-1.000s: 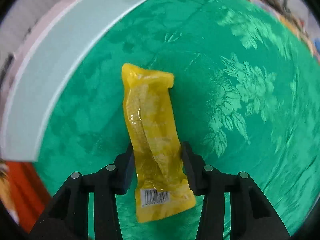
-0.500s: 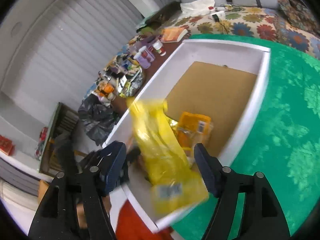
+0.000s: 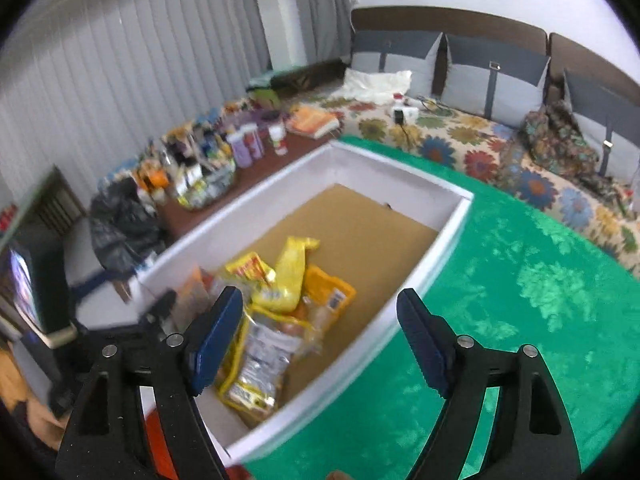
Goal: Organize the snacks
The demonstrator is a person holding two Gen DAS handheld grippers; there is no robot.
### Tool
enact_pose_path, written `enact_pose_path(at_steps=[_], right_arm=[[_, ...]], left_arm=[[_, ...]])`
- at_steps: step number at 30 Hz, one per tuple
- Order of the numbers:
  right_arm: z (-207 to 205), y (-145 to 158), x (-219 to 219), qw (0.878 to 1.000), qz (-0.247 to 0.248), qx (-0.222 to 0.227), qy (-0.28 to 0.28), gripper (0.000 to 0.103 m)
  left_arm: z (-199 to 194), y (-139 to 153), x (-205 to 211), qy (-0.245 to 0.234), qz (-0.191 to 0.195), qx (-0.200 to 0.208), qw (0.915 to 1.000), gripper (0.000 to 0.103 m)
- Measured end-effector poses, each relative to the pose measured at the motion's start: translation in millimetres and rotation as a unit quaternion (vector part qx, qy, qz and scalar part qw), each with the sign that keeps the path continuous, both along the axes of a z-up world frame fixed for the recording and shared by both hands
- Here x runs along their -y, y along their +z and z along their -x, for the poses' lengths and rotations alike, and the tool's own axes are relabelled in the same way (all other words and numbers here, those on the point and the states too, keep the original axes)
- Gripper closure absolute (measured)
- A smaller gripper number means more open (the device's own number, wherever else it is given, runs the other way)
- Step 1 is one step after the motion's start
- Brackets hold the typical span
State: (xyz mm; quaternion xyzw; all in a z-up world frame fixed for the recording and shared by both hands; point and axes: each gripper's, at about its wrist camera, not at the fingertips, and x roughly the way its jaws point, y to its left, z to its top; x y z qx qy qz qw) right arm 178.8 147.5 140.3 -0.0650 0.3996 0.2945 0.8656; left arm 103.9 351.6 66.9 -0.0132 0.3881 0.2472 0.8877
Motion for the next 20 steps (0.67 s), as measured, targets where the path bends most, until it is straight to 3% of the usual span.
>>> enact_pose_path(at_steps=[3, 11, 20], right_arm=[[5, -8, -9, 0.999, 0.034, 0.005, 0.004, 0.021], [8, -13, -19, 0.999, 0.042, 0.006, 0.0, 0.021], [9, -22, -22, 0.999, 0.047, -0.003, 0.005, 0.021]], left_arm=[[1, -1, -2, -0.009, 0.013, -0.01, 0.9998, 0.0], [13, 1, -10, -0.016, 0.061, 0.007, 0.998, 0.0], [20, 0, -13, -0.003, 0.079, 0.02, 0.9966, 0.0]])
